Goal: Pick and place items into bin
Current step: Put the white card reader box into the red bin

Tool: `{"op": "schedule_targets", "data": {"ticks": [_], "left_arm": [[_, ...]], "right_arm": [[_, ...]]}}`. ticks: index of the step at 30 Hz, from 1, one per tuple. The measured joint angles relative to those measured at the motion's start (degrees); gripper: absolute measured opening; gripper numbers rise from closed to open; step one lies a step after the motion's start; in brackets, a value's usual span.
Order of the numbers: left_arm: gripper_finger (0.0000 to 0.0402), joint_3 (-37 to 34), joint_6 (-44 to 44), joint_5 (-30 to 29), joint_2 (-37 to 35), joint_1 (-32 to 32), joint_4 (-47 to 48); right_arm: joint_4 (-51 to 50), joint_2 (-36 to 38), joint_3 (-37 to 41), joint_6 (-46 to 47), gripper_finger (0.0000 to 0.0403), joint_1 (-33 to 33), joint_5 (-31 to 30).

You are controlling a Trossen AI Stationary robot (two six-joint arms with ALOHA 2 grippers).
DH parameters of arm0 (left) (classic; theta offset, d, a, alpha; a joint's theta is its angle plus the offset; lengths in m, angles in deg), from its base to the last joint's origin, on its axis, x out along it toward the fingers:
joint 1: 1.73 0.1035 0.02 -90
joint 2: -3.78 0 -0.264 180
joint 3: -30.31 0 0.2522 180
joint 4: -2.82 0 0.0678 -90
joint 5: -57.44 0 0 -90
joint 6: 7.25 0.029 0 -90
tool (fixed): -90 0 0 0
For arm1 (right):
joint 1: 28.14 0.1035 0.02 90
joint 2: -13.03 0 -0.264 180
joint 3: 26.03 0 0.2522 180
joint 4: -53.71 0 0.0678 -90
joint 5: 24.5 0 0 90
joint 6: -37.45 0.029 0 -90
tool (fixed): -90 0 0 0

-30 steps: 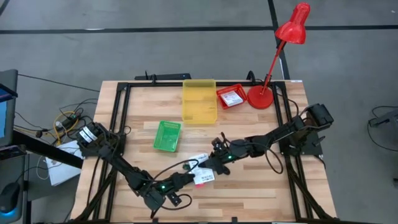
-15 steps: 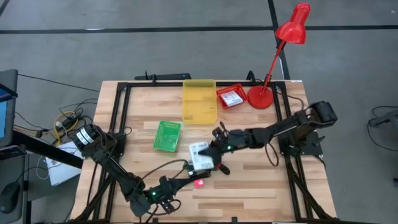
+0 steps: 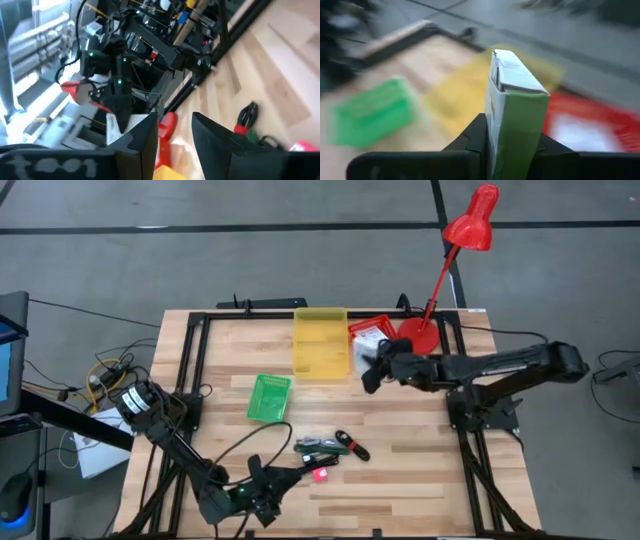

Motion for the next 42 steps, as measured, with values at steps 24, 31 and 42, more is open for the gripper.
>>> {"op": "schedule_targets", "data": {"ticks": [24,31,42], "left_arm": [[0.0112,0.0,-28.89,9.86,-0.02,0.0,-6.68],[0.0112,0.0,-32.96,12.78,-0.02,0.22,-9.66],[0.0112,0.0,-36.62,13.14,-0.02,1.73,-9.84]], "right_arm": [[0.08,-12.0,-0.13,-43.87,0.0043,-15.19,-10.41],[-0.05,-16.1,-2.81,-52.73,0.0043,-18.09,-10.28],[-0.77,-20.87,-6.26,-61.62,0.0043,-21.71,-5.46]]}}
